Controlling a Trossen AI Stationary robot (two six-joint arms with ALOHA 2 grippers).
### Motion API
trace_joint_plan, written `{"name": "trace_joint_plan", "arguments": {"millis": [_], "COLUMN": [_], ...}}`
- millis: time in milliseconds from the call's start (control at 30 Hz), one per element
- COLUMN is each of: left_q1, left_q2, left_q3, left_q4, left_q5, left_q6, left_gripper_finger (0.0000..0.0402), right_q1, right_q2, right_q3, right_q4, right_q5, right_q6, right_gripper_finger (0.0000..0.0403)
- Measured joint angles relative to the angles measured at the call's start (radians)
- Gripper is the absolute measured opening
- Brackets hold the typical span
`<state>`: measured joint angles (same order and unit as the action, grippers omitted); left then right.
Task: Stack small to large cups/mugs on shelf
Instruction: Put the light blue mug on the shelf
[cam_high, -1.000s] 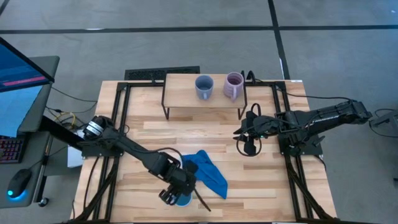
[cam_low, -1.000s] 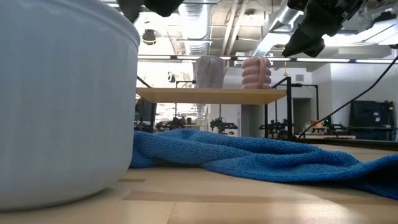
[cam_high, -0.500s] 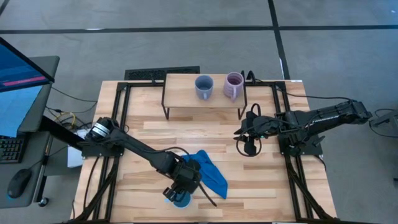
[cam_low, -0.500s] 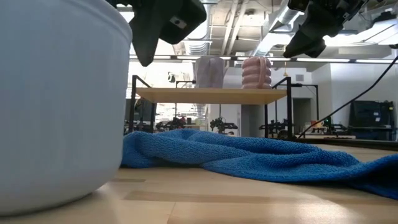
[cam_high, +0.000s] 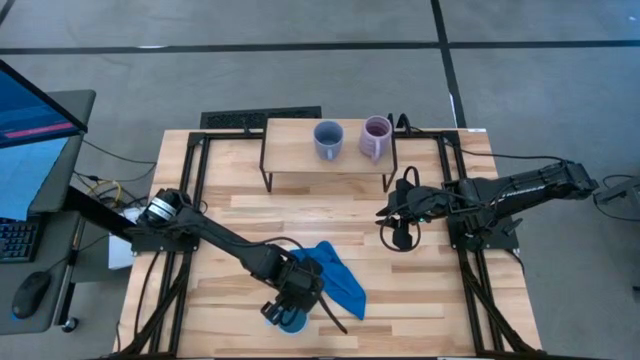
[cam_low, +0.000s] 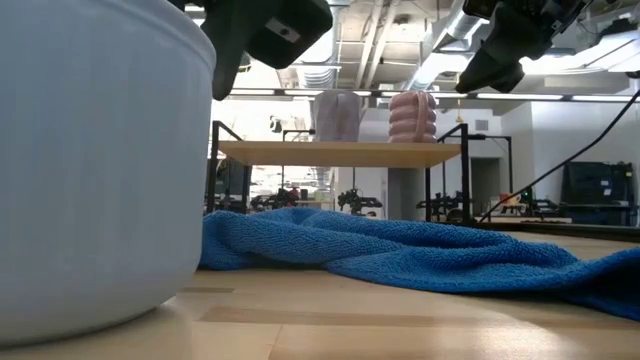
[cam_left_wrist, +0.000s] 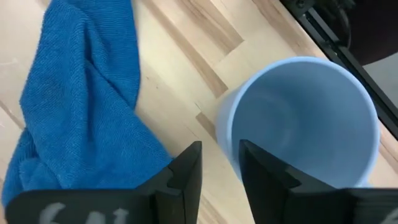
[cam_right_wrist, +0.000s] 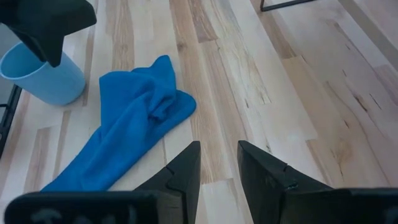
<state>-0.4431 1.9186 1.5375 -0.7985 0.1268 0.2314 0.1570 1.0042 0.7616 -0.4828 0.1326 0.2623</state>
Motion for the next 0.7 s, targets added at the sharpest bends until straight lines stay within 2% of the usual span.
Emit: {"name": "trace_joint_plan", "arguments": {"millis": [133,267,533,700], "left_q1": [0.000,0.002,0.009,0.014], "left_q2": [0.010,0.032,0.046,0.046], "left_q3": [0.002,0.000,0.004,0.004], "left_q4": [0.001,0.008,0.004,0.004], "left_q5": [0.009,0.072,0.097,0.094], "left_q6": [-0.009,-0.016,-0.003,0.011], "left_gripper_finger": [0.0085,0.0084,0.0082,0.0057], "right_q1": [0.000,0.000,0.000,0.000], "right_q2": [0.000,0.000,0.000,0.000], "right_q3": [0.000,0.000,0.000,0.000], "right_q4": [0.000,-0.001,-0.003,-0.003], "right_q5": [0.000,0.000,0.000,0.000], "right_q6": [0.000,0.001,0.001,0.001], "right_gripper_finger": [0.0128,0.0128,0.0128,0.0128]}}
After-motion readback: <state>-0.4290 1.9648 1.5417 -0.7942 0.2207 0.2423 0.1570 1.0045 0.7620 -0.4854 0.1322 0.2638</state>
